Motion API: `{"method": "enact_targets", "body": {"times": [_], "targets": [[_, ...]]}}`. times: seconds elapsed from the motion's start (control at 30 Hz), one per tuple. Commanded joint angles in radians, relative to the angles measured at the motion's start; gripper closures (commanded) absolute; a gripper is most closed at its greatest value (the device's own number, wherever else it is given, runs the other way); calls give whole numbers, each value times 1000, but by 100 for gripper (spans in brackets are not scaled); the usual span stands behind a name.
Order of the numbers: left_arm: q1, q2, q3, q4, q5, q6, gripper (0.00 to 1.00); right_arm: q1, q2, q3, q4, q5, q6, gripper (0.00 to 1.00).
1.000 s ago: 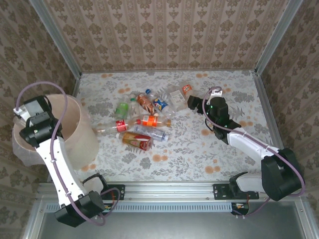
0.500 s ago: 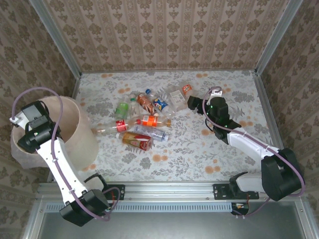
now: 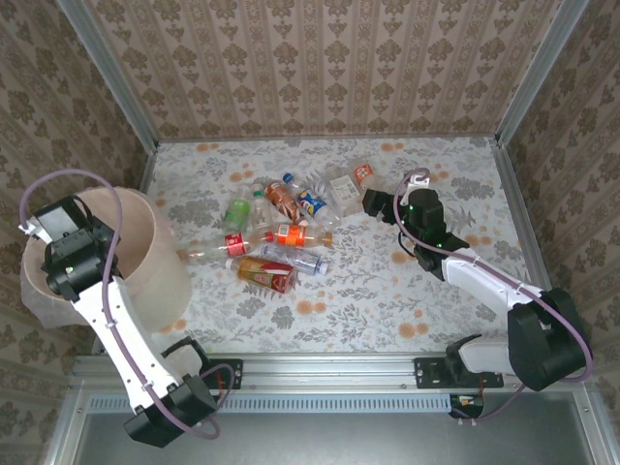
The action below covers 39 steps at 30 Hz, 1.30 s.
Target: Put the plastic bottles in the bin
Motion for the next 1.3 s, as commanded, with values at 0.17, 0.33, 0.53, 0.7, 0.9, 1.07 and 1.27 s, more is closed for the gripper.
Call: {"method": "enact_targets", "body": {"times": [0.17,0.33,0.53,0.7,0.9,1.07,1.27], "targets": [[-79,-106,53,73,179,-50,20,21,23,4,-24,-121,-53,0],[-214,-123,64,81,221,-112,20,32,49,28,-33,-106,-55,0],[-487,-143,78,109,118,-166,20,44,66,46,-31,-104,-54,0],[-698,-104,62,165,129,-215,20,49,65,42,-31,-92,-50,0],[-1039,5,32,214,-29,-240,18,50,55,33,-34,-74,-48,0],[-1182,76,-29,271,-16,-316,16,50,47,22,-34,-61,-48,0],[-1217,159,-192,297,91,-528,2,50,39,8,-33,-50,-52,0]]}}
